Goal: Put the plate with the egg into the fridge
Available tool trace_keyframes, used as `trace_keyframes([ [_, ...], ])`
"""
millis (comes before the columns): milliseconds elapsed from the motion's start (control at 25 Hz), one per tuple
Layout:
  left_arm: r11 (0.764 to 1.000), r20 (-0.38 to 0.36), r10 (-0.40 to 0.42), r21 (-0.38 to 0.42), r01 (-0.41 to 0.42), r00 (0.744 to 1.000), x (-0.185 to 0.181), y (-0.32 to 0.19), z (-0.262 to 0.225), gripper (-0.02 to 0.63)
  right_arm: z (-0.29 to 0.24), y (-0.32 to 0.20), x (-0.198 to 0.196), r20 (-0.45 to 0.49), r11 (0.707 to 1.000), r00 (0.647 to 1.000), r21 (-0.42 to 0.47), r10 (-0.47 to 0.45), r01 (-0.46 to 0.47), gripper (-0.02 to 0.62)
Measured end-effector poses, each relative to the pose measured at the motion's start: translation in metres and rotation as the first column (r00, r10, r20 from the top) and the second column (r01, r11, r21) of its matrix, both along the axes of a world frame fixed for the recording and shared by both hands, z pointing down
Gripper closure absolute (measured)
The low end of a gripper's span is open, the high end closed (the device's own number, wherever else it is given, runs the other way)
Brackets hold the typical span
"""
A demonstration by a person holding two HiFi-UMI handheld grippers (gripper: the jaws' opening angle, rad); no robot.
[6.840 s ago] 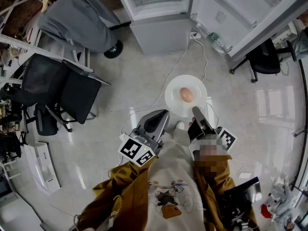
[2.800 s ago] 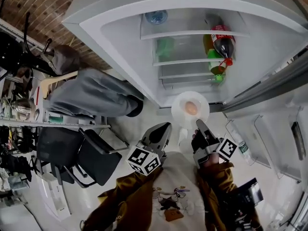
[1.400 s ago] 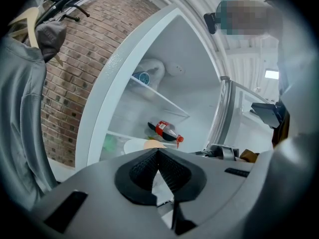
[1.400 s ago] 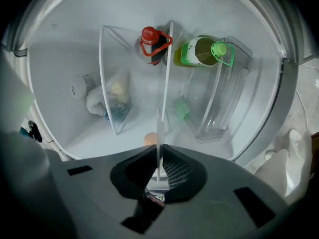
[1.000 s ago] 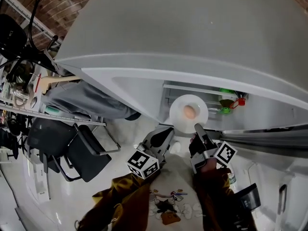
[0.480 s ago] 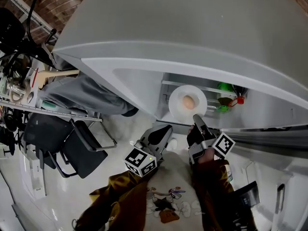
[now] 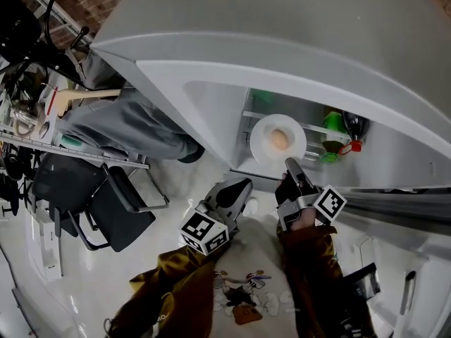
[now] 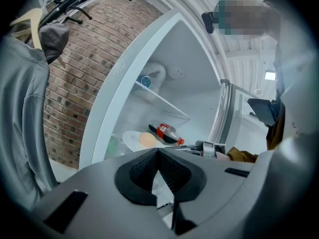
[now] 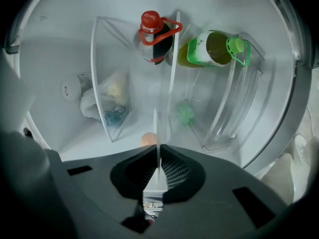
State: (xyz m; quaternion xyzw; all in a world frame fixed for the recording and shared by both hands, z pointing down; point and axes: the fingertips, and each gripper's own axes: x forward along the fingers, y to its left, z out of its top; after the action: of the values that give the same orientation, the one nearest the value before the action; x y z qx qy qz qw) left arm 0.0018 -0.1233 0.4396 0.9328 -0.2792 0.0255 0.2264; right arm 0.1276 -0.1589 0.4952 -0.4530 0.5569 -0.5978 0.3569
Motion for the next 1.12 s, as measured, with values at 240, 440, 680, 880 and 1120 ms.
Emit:
trace_keyframes([
  [240, 1.000, -0.007, -0.011, -0.004, 0.011, 1.000, -0.002, 0.000, 0.000, 0.600, -0.001, -0.002, 0.000, 0.007, 1.000, 1.000, -0.004, 0.006, -0.006, 0.577],
  [440, 1.000, -0.009, -0.007, -0.001, 0.007, 1.000, -0.001, -0.001, 0.000, 0.600, 0.001, -0.005, 0.002, 0.004, 1.000, 1.000, -0.009, 0.012, -0.012, 0.577],
  [680, 1.000, -0.008, -0.006, 0.002, 0.006, 1.000, 0.001, -0.003, -0.001, 0.600, 0.001, -0.010, 0.002, 0.010, 1.000, 1.000, -0.013, 0.015, -0.015, 0.575],
  [880, 1.000, -0.005, 0.008, 0.000, -0.008, 1.000, 0.006, -0.005, 0.001, 0.600, 0.001, -0.012, 0.001, 0.012, 1.000, 1.000, -0.013, 0.014, -0.014, 0.577],
  [1120, 0.999, 0.003, 0.034, 0.002, -0.034, 0.999, 0.019, -0.009, 0.003, 0.600, -0.001, -0.017, 0.001, 0.014, 1.000, 1.000, -0.007, 0.021, -0.021, 0.577],
])
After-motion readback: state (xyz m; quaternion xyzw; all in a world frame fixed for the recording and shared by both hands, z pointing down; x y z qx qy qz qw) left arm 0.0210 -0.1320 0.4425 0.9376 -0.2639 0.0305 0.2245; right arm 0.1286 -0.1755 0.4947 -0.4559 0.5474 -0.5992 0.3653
